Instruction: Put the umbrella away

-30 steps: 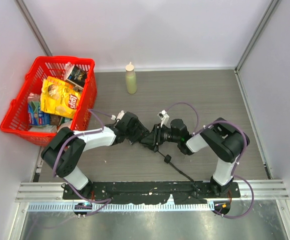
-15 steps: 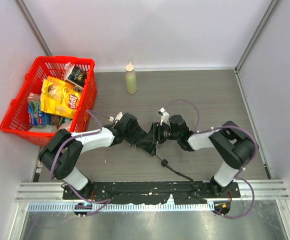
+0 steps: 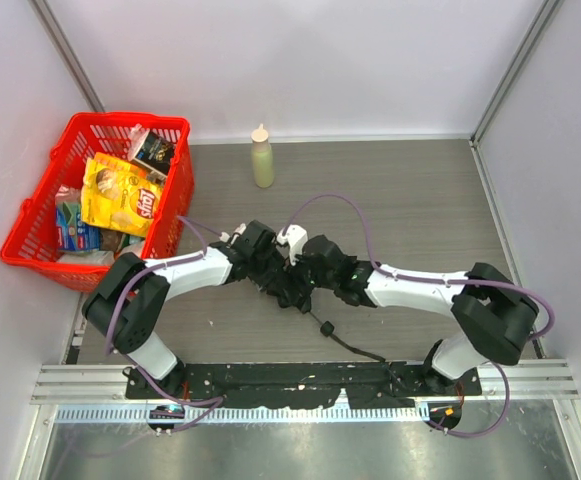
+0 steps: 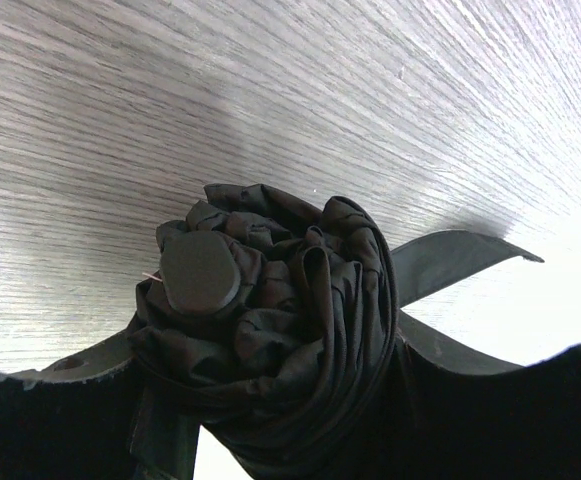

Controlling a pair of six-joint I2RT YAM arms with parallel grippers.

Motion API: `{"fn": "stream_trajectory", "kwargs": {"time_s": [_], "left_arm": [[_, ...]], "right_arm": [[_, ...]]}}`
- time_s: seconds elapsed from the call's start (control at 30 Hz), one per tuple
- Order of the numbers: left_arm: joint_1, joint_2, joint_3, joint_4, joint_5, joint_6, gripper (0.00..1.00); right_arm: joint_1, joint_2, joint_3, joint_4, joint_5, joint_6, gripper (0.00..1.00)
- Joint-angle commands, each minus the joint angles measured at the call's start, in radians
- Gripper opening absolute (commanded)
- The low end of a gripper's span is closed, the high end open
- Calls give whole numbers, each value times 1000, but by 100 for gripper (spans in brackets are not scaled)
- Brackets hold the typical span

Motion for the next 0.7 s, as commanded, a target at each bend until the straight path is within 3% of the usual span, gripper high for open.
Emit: {"fn": "stream_trajectory", "kwargs": {"time_s": [0.0, 0.2, 0.33, 0.37, 0.53, 0.63, 0.67], "left_arm": [[-5, 44, -30, -147, 19, -2, 0], [-5, 46, -27, -153, 53, -14, 0], [-5, 47, -33, -150, 56, -17, 0], [-5, 47, -36, -147, 59, -19, 0], [-5, 38, -51, -130, 52, -11, 0], [-5, 15, -65, -105, 33, 29, 1], [-5, 5, -76, -96, 3, 39, 14]], "right_arm": [[59, 65, 23, -5, 175, -78, 77], [176, 187, 58, 3, 410, -157, 77], [182, 244, 60, 55, 487, -157, 70], [180, 248, 57, 79, 482, -147, 62], [171, 277, 49, 109, 421, -96, 1], [133, 253, -10, 182, 315, -50, 1], [121, 225, -49, 225, 250, -18, 1]]}}
